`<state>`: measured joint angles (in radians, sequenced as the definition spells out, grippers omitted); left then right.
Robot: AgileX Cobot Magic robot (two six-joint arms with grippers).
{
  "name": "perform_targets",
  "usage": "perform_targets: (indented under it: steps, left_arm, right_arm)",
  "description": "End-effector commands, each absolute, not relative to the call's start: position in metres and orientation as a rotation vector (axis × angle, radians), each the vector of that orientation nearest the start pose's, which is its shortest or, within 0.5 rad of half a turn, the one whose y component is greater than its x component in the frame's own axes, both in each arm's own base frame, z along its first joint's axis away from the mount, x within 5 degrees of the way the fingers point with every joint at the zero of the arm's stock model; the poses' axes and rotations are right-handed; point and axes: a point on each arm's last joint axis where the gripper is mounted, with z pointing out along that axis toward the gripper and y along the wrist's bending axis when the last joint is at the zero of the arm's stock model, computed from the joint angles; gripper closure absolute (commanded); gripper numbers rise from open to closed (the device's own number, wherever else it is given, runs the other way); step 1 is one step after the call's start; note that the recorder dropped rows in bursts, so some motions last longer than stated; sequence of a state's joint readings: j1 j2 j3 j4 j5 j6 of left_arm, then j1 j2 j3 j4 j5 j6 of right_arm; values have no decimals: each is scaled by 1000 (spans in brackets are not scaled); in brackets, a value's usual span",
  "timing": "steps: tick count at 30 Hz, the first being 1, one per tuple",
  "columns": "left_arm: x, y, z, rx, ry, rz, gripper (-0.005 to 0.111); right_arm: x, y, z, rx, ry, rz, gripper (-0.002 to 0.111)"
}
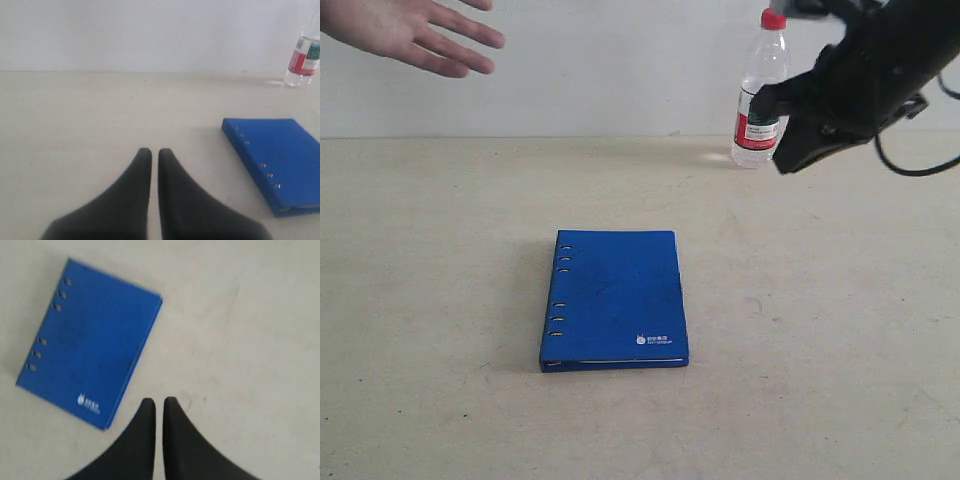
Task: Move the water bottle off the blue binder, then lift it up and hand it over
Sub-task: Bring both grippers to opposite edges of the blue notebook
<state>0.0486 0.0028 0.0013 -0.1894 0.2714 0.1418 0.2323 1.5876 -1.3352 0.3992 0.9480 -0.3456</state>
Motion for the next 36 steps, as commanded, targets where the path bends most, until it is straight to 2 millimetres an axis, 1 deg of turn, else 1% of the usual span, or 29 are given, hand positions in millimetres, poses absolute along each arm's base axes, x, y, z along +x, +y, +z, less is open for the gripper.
perform_targets:
  steps: [1, 3, 5, 6, 9, 10, 12, 13, 14, 16, 17, 18, 20, 23, 25, 26, 27, 28, 29, 31, 32, 33, 34, 35, 36]
  left_arm:
    - [56, -1, 203, -276, 1577, -261, 102]
    - [57, -2, 205, -391, 1535, -388, 102]
    - [56, -5, 203, -494, 1545, -528, 102]
    - [56, -7, 201, -530, 1561, -587, 102]
    - [55, -15, 198, -643, 1593, -801, 102]
    - [55, -18, 197, -663, 1610, -860, 102]
    - [53, -23, 194, -656, 1656, -900, 102]
    - [53, -24, 193, -649, 1676, -909, 102]
    - [52, -26, 191, -640, 1703, -921, 102]
    - [51, -29, 188, -611, 1755, -925, 102]
    - [50, -29, 188, -584, 1766, -902, 102]
    - [50, -29, 188, -566, 1769, -889, 102]
    - [51, -29, 188, -506, 1773, -841, 102]
    - [53, -24, 192, -508, 1710, -787, 102]
    - [54, -21, 194, -509, 1679, -760, 102]
    - [53, -23, 193, -504, 1696, -774, 102]
    - [49, -29, 204, -385, 1744, -773, 102]
    - [49, -32, 208, -317, 1783, -753, 102]
    - [51, -33, 212, -293, 1802, -746, 102]
    - [61, -32, 218, -245, 1869, -680, 102]
    - [79, -28, 219, -265, 1952, -620, 102]
    - [98, -24, 218, -281, 2048, -559, 102]
    - [111, -22, 217, -289, 2097, -533, 102]
    - [133, -20, 209, -310, 2192, -512, 102]
    - [147, -20, 202, -287, 2261, -505, 102]
  right_arm:
    - [275, 87, 344, -415, 2244, 385, 108]
    - [254, 79, 348, -383, 2163, 358, 108]
    - [238, 75, 335, -362, 2185, 362, 108]
    - [234, 75, 326, -352, 2221, 373, 108]
    - [223, 75, 283, -301, 2375, 433, 107]
    - [221, 75, 268, -289, 2427, 452, 105]
    - [219, 77, 242, -268, 2521, 486, 93]
    - [220, 78, 232, -239, 2561, 510, 87]
    - [221, 80, 225, -204, 2592, 538, 78]
    - [225, 83, 216, -145, 2628, 587, 62]
    - [228, 85, 212, -128, 2629, 604, 57]
    - [232, 86, 209, -120, 2619, 616, 54]
    - [238, 88, 204, -116, 2592, 623, 53]
    - [249, 90, 195, -44, 2576, 649, 53]
    - [261, 97, 186, 6, 2619, 713, 53]
    - [263, 100, 183, -7, 2646, 748, 53]
    - [269, 108, 181, -54, 2707, 837, 53]
    - [271, 111, 180, -75, 2728, 874, 53]
    - [275, 114, 181, -105, 2737, 906, 53]
    - [284, 121, 182, -202, 2747, 964, 53]
    - [293, 124, 184, -260, 2733, 984, 53]
    - [300, 126, 191, -285, 2699, 978, 53]
    - [304, 127, 195, -295, 2681, 976, 53]
    - [308, 128, 200, -298, 2658, 971, 53]
    - [310, 128, 202, -287, 2653, 968, 53]
